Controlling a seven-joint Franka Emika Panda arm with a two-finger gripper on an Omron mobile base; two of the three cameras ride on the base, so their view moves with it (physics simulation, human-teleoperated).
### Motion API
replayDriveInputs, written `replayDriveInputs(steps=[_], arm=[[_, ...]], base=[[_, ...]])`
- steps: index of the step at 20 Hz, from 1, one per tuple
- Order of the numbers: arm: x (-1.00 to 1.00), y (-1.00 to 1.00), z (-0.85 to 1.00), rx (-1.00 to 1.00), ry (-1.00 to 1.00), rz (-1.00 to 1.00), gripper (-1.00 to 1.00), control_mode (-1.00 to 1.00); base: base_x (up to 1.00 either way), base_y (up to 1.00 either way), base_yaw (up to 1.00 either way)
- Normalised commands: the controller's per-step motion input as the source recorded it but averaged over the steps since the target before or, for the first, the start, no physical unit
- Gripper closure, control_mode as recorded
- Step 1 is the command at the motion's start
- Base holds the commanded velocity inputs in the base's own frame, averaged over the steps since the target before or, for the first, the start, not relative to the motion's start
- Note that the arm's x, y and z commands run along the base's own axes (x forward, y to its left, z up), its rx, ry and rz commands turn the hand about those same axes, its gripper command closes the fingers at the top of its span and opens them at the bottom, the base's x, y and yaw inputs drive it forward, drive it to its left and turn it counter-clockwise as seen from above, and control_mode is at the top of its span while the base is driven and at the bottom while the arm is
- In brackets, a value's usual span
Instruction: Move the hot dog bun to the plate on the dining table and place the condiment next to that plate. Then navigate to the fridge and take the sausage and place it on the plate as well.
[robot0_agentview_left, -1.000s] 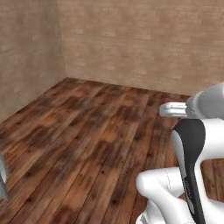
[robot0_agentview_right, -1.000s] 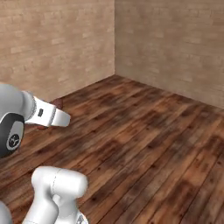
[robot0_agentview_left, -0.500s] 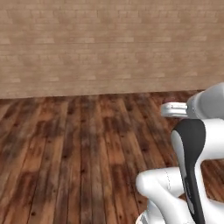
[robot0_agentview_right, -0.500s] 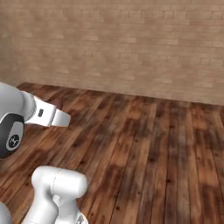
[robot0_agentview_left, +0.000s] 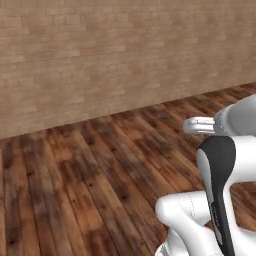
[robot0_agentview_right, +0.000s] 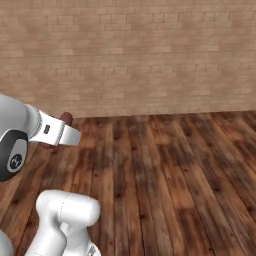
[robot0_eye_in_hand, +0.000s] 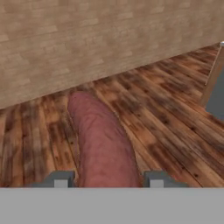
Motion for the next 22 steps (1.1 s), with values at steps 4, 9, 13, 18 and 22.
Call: replayDriveInputs(steps=[4,9,13,18,22], arm=[[0.00,0.00,0.00,0.00,0.00,0.00,1.00,1.00],[0.00,0.00,0.00,0.00,0.00,0.00,1.00,1.00],[0.00,0.00,0.00,0.00,0.00,0.00,1.00,1.00],[0.00,0.00,0.00,0.00,0.00,0.00,1.00,1.00],[0.00,0.00,0.00,0.00,0.00,0.00,1.00,1.00]], base=[[1.00,-0.07,-0.54],[1.00,0.05,-0.50],[1.00,0.35,-0.47],[1.00,0.57,-0.49],[1.00,0.77,-0.49]])
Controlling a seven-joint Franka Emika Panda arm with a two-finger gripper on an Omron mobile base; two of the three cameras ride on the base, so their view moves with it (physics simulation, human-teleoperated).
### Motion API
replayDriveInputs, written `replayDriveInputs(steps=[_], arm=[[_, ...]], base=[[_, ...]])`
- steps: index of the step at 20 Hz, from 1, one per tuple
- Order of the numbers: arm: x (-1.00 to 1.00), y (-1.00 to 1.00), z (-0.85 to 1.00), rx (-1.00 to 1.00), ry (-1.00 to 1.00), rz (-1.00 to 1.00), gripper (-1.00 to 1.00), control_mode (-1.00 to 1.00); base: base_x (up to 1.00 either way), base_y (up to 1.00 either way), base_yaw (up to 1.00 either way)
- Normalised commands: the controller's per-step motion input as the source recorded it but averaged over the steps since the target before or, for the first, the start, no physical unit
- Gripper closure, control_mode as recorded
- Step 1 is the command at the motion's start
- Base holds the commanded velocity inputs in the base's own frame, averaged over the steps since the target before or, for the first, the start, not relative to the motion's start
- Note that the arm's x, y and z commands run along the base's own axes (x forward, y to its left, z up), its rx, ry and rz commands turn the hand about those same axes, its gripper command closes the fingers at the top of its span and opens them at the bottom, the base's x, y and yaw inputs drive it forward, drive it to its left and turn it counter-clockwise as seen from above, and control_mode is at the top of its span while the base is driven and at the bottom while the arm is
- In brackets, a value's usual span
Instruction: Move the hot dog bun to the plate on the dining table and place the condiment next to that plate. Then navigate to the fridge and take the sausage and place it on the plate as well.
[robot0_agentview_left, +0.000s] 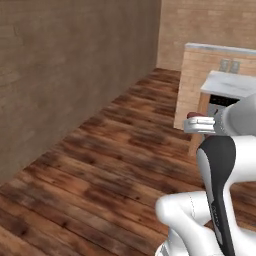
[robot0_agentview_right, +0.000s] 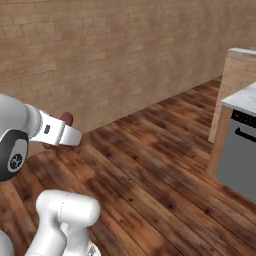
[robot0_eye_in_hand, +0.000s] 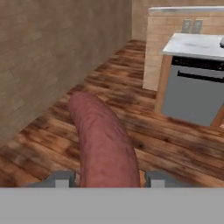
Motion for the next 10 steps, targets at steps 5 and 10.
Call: replayDriveInputs(steps=[5,10], arm=[[0.00,0.00,0.00,0.00,0.00,0.00,1.00,1.00],[0.00,0.00,0.00,0.00,0.00,0.00,1.00,1.00]], base=[[1.00,0.83,-0.47],[1.00,0.78,-0.43]])
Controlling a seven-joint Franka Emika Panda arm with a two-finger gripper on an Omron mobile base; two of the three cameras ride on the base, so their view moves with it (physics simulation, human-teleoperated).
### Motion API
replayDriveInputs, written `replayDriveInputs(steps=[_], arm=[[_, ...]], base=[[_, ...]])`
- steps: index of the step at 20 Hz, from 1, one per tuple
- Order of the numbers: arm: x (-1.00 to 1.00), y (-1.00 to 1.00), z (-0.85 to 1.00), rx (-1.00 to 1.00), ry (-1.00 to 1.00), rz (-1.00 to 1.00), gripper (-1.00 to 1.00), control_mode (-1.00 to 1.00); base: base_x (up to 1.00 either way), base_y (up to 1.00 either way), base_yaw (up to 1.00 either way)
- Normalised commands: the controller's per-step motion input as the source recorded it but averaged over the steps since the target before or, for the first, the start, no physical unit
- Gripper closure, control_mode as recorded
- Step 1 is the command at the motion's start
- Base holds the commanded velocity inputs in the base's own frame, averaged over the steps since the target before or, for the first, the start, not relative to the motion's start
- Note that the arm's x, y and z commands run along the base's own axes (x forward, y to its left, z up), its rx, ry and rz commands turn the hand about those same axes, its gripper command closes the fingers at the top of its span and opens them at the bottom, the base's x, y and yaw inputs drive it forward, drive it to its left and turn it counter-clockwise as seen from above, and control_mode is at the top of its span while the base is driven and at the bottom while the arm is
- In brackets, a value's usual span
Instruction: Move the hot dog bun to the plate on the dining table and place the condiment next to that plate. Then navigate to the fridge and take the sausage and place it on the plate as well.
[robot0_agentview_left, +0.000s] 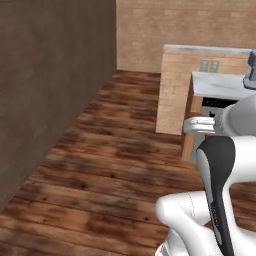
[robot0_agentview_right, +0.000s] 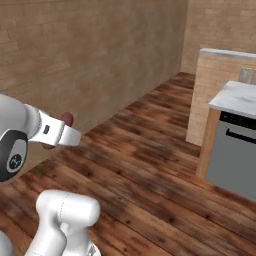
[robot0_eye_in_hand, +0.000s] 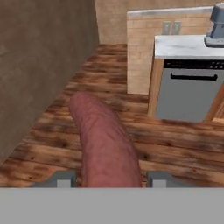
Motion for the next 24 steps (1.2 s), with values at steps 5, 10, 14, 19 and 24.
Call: replayDriveInputs(steps=[5,10,14,19,24], arm=[[0.00,0.00,0.00,0.00,0.00,0.00,1.00,1.00],[0.00,0.00,0.00,0.00,0.00,0.00,1.00,1.00],[0.00,0.00,0.00,0.00,0.00,0.00,1.00,1.00],[0.00,0.00,0.00,0.00,0.00,0.00,1.00,1.00],[0.00,0.00,0.00,0.00,0.00,0.00,1.00,1.00]], base=[[1.00,0.84,-0.38],[1.00,0.77,-0.29],[1.00,0.70,-0.16],[1.00,0.39,-0.06],[1.00,0.19,-0.02]])
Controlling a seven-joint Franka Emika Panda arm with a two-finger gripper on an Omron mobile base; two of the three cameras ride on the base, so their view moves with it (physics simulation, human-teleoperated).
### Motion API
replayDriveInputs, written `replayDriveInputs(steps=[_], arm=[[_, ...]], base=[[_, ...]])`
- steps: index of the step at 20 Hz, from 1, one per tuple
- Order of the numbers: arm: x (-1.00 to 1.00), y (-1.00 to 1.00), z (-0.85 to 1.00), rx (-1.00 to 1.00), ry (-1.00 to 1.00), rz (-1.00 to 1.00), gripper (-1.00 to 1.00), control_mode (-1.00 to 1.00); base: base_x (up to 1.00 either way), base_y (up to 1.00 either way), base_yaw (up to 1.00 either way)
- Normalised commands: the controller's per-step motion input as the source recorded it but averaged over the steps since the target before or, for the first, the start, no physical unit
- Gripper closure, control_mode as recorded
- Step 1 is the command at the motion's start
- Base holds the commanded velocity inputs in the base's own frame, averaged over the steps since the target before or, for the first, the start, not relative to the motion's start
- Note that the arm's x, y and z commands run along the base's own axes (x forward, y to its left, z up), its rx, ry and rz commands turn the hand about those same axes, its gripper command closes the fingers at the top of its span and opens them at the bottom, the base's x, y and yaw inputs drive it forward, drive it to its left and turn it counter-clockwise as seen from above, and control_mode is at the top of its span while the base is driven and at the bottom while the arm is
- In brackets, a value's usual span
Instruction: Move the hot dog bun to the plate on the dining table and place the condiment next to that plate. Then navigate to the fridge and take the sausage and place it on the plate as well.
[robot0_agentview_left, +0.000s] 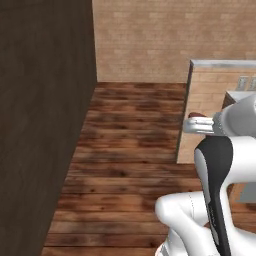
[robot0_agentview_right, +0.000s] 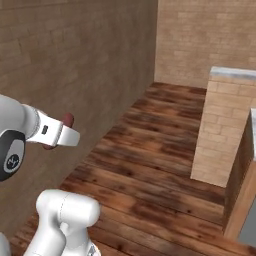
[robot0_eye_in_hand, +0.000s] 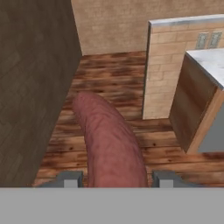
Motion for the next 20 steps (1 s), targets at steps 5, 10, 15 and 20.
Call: replayDriveInputs(steps=[5,10,15,20], arm=[[0.00,0.00,0.00,0.00,0.00,0.00,1.00,1.00],[0.00,0.00,0.00,0.00,0.00,0.00,1.00,1.00],[0.00,0.00,0.00,0.00,0.00,0.00,1.00,1.00],[0.00,0.00,0.00,0.00,0.00,0.00,1.00,1.00]], base=[[1.00,0.16,-0.05],[1.00,0.23,-0.08],[1.00,0.23,-0.11],[1.00,0.37,-0.23]])
